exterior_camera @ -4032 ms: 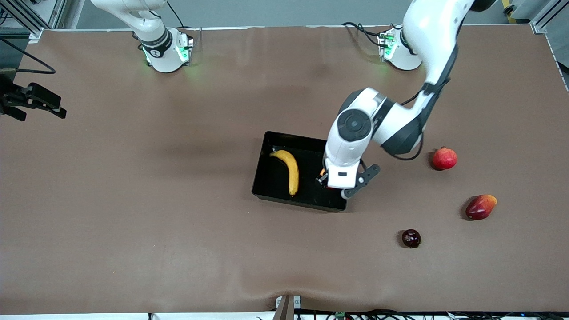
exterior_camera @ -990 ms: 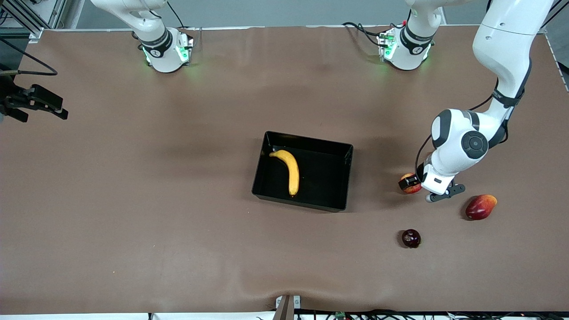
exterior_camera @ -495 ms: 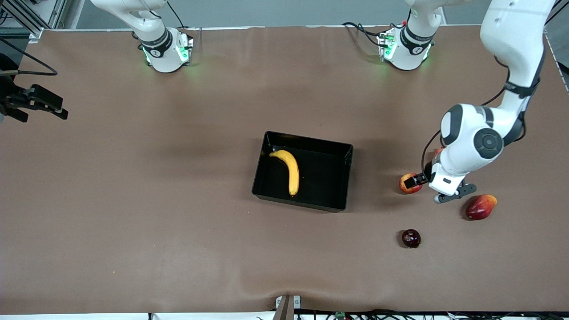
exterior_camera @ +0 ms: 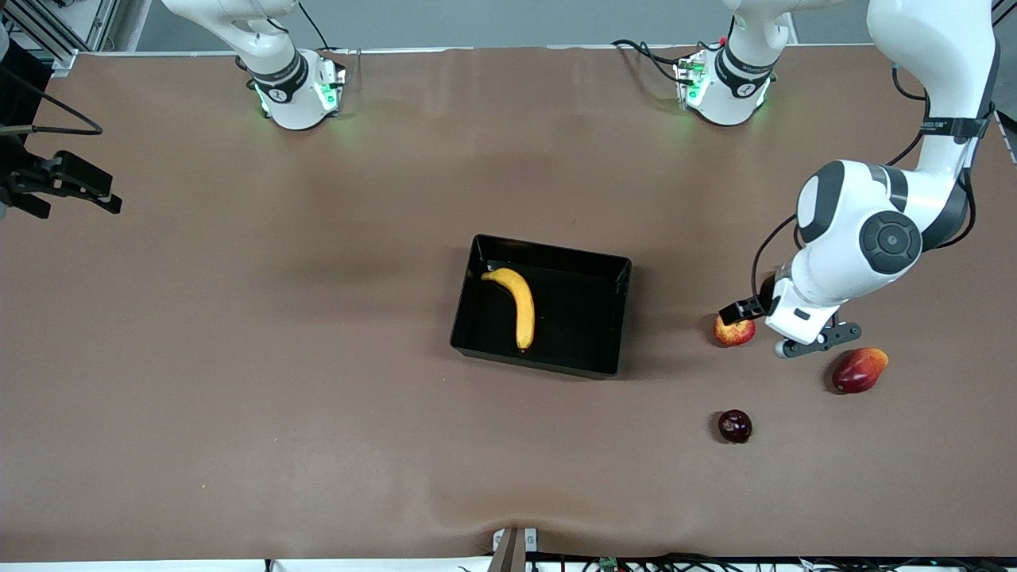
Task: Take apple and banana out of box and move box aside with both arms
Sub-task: 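Lower the apple onto the table beside the fruits, open the left gripper, then move the left gripper back into the box toward the yellow banana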
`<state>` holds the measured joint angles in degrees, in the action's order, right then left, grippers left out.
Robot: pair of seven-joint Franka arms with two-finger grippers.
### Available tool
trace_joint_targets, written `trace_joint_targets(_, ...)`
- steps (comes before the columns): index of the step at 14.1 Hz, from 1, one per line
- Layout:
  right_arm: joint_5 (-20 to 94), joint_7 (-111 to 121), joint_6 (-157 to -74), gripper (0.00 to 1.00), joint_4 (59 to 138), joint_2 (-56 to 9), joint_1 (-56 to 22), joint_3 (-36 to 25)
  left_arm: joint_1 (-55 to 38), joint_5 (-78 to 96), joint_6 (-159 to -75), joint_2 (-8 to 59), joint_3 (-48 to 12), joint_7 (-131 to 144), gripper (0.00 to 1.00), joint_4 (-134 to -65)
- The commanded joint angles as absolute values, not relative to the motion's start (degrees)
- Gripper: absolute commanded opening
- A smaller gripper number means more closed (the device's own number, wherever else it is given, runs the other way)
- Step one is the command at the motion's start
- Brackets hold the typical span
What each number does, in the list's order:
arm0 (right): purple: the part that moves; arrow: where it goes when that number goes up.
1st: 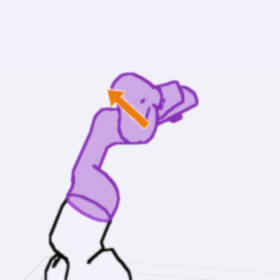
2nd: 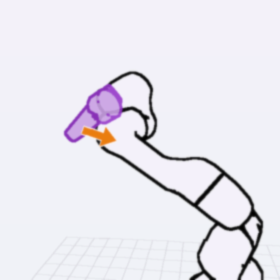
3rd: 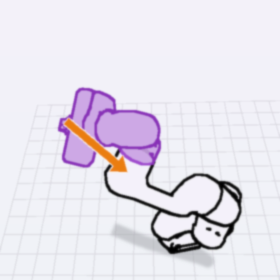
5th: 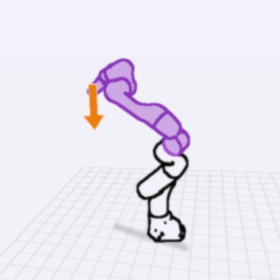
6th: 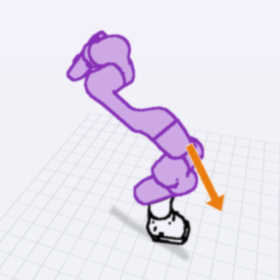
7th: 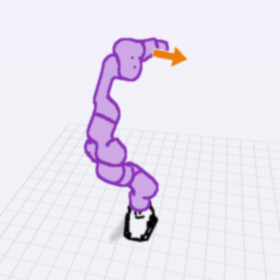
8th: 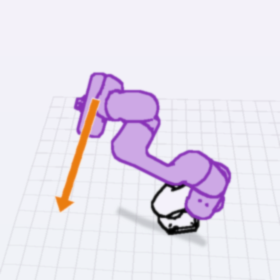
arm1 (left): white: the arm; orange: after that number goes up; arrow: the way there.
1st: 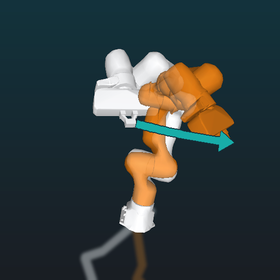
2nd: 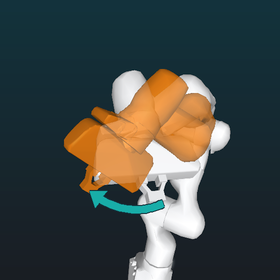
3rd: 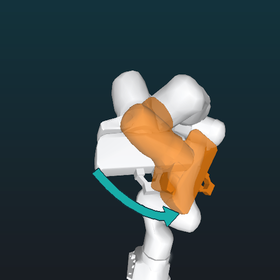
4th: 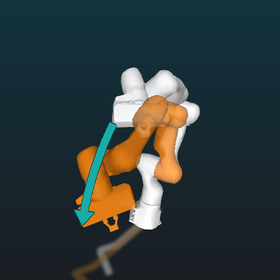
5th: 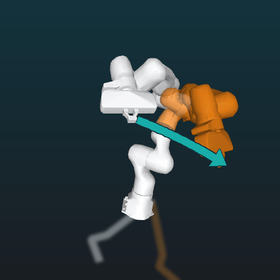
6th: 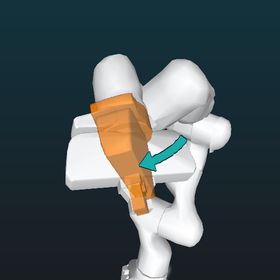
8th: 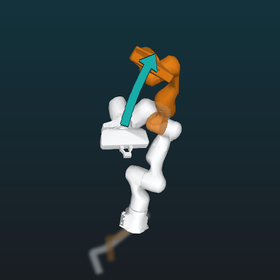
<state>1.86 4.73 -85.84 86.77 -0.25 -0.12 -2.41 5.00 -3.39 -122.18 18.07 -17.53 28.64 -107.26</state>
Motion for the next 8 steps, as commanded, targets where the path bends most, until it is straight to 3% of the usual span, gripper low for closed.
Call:
trace_joint_targets(1, 1.6, 4.9, -85.4, 1.0, 85.5, -0.8, -0.3, -2.4, 4.7, -3.8, -117.5, 17.9, -20.7, 31.9, 1.0, -103.9)
trace_joint_targets(8, 1.5, 4.9, -85.4, 1.0, 85.5, -0.8, -0.3, -2.4, 0.0, -3.9, -117.5, 19.9, -24.6, 38.3, 1.0, -99.9)
